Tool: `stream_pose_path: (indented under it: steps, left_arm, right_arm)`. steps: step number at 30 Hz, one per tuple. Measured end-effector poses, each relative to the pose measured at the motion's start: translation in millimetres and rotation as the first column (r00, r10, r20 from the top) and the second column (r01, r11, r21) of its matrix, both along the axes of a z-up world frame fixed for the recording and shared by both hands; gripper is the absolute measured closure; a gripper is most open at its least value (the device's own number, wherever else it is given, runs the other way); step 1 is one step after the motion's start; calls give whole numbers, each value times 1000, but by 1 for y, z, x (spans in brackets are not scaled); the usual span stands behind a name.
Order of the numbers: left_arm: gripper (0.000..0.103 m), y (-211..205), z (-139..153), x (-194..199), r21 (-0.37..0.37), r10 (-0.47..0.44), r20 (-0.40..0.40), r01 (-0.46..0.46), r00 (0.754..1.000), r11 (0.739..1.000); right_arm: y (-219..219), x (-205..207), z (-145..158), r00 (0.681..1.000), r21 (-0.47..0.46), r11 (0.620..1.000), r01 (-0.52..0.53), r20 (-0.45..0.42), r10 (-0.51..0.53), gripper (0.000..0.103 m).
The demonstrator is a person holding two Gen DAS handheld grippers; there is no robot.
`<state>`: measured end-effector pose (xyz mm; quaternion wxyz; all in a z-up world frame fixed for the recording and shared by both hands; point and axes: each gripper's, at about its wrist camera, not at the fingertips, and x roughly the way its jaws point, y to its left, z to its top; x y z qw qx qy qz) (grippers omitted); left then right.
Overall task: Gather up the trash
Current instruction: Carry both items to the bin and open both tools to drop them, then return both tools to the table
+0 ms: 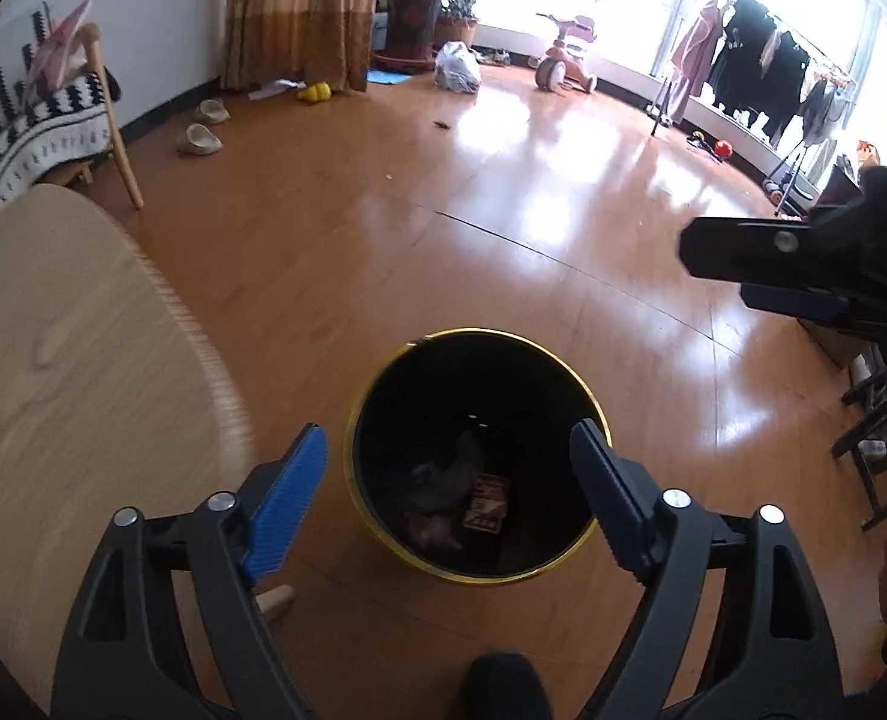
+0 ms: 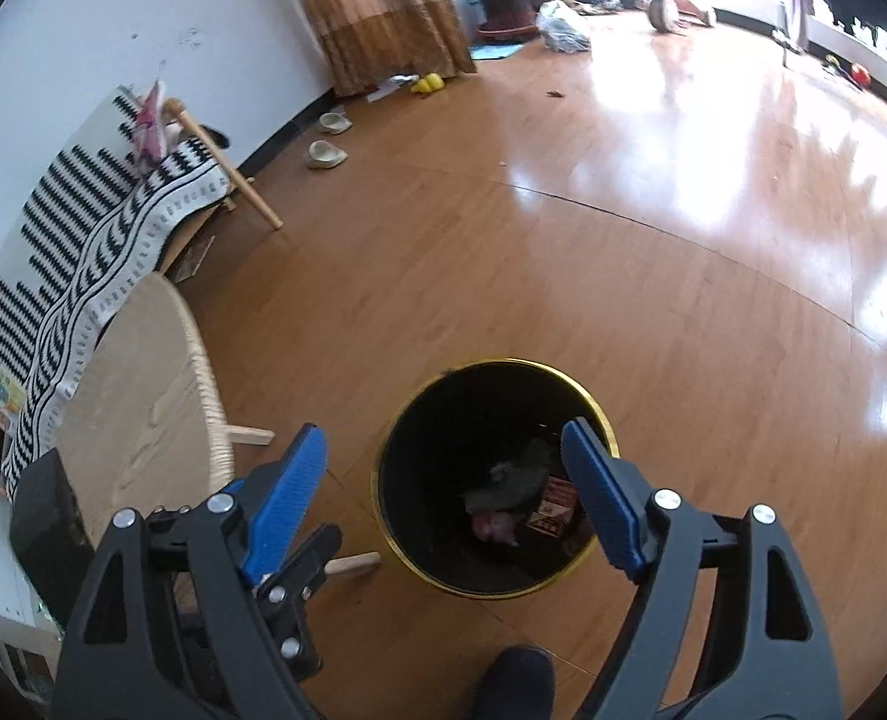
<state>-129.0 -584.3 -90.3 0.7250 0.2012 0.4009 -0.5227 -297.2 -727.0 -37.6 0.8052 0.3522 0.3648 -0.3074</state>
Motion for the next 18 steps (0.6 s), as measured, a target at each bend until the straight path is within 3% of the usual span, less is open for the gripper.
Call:
stream_pose_path:
  steps: [5,9,13,18]
  left_arm:
    - [12,70,36,36,-29,99,42,-97,994,995]
    - [11,146,64,79,-45,246,81,-243,966,969]
    - [11,241,85,125,-59,416,113,-411,902,910]
    - [11,366,102,173,-82,599,105,-593,794,801]
  right_arm:
    - [42,51,20,992,-17,992,-124,34,124,23]
    - [95,105,35,966,-23,968,-248,75,249,22]
    - [171,173,46,898,-13,903,-429,102,428,22]
    - [271,242,53,782,-1,787,-617,111,613,22]
